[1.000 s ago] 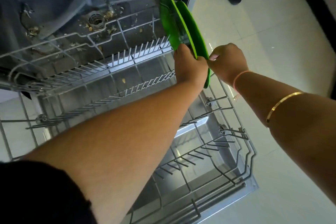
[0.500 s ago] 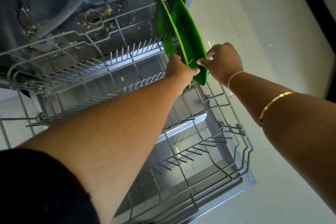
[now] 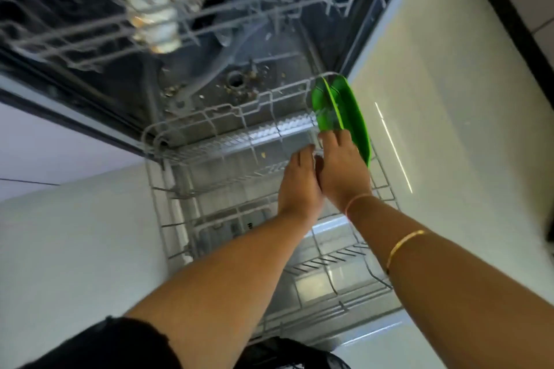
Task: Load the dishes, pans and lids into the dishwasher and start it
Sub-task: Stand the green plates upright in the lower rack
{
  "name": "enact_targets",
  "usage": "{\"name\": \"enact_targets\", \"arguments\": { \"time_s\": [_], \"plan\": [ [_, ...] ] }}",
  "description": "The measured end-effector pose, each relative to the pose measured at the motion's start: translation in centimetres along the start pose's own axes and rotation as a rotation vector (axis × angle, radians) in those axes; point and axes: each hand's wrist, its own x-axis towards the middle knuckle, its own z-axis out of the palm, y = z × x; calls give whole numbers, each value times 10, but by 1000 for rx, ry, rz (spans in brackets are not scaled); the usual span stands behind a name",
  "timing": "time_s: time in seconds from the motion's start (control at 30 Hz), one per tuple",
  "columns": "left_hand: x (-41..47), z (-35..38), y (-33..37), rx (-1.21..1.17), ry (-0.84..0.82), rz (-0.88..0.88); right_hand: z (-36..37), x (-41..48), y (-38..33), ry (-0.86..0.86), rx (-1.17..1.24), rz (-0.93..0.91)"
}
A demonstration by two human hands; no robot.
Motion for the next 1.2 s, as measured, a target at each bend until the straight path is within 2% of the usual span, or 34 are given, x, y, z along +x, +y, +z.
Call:
{"name": "enact_targets", "arguments": {
  "time_s": [0.23, 0.33, 0.5, 0.77, 0.9, 1.0, 1.1, 1.2],
  "plan": [
    [-61, -128, -6, 65, 123, -4, -42, -43, -122, -106, -46, -284],
    [-86, -203, -14, 53, 237, -30, -58, -56, -193, -78, -80, -429],
    [-125, -331, -41, -34, 555, -23, -78, -77, -325, -62, -24, -692],
    [-159, -532, -111, 244, 955, -44, -81, -105, -552, 41, 278, -991],
    [-148, -654, -145, 191, 1141, 6, -84, -80, -677, 97, 440, -1011],
    [-126, -737, -174, 184, 1214, 20, -86, -49, -756, 88, 516, -910],
    [-91, -808, -209, 192, 1161, -24, -74, -15, -828, 35, 486, -891],
    [-53, -856, -237, 170, 1074, -126, -61, 19, -878, -11, 342, -885]
  ]
}}
